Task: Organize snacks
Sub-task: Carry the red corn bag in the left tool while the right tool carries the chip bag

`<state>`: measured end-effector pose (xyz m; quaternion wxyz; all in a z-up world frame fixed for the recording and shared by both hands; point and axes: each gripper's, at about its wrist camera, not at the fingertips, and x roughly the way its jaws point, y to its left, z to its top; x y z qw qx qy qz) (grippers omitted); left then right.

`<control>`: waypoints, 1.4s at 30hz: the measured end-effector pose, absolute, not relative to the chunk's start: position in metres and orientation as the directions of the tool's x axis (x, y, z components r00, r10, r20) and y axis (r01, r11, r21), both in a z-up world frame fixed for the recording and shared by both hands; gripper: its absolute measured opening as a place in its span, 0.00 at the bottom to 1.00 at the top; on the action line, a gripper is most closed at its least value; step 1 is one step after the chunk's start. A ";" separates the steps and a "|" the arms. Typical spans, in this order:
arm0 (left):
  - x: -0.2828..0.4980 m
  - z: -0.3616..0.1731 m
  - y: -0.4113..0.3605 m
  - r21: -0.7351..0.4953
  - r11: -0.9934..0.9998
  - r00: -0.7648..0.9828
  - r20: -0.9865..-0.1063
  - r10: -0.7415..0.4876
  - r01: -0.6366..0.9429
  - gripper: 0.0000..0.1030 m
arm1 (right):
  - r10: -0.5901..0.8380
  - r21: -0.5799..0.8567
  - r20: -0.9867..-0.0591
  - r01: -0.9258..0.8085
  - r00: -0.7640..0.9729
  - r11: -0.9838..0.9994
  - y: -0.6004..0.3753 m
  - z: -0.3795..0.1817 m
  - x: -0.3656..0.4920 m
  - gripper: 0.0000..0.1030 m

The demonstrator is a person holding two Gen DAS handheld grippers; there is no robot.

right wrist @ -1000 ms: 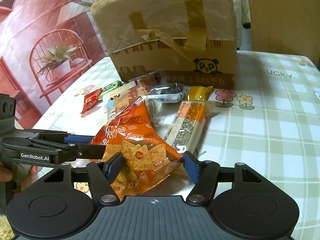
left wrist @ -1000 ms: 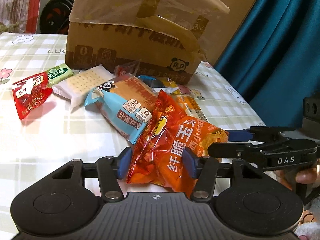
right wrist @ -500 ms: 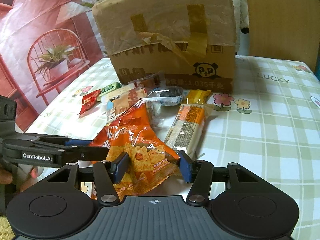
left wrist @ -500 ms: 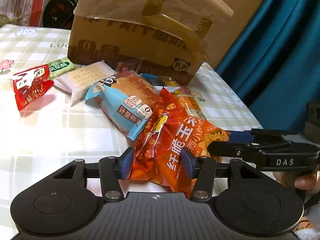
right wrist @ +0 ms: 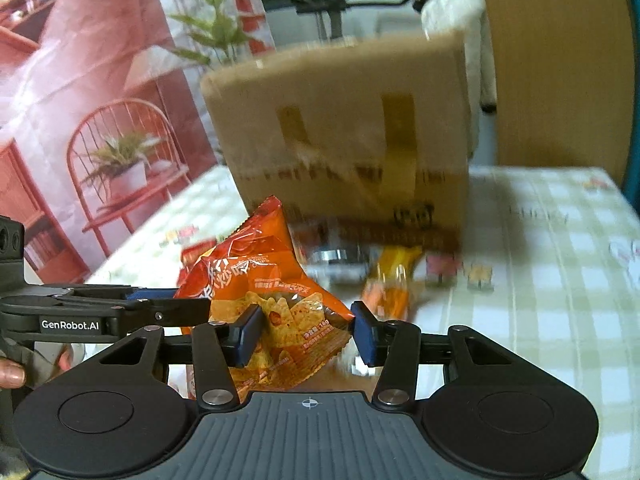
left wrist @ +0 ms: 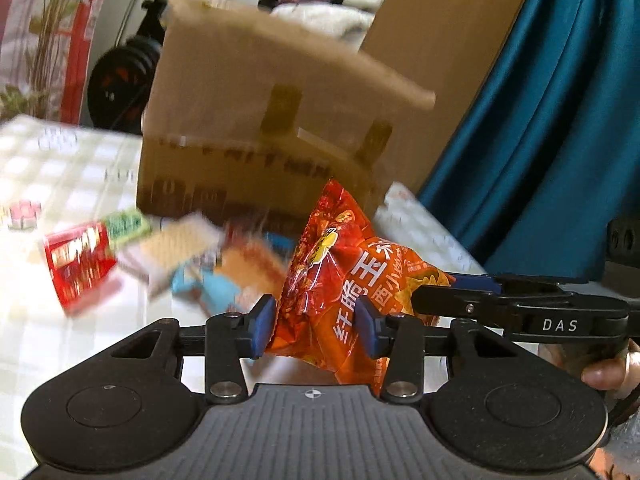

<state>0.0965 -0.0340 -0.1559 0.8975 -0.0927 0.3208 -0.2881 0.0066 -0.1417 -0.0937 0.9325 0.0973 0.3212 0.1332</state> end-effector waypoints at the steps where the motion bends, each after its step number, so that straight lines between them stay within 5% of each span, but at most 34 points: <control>1: 0.098 -0.150 -0.034 -0.348 0.818 0.636 -0.513 -0.576 0.458 0.45 | 0.310 0.261 -0.562 -0.191 0.766 0.946 -0.141 -0.088 0.009 0.43; 21: 0.176 -0.023 -0.058 -0.172 0.861 0.793 -0.336 -0.508 0.479 0.45 | 0.311 0.165 -0.327 -0.270 0.892 0.949 -0.172 0.040 0.115 0.43; 32: 0.264 0.000 -0.054 -0.187 0.861 0.781 -0.362 -0.508 0.473 0.46 | 0.291 0.156 -0.327 -0.252 0.899 0.955 -0.188 0.066 0.216 0.43; 42: 0.305 -0.018 -0.056 -0.210 0.870 0.752 -0.440 -0.491 0.446 0.46 | 0.291 0.192 -0.374 -0.233 0.881 0.953 -0.196 0.034 0.267 0.44</control>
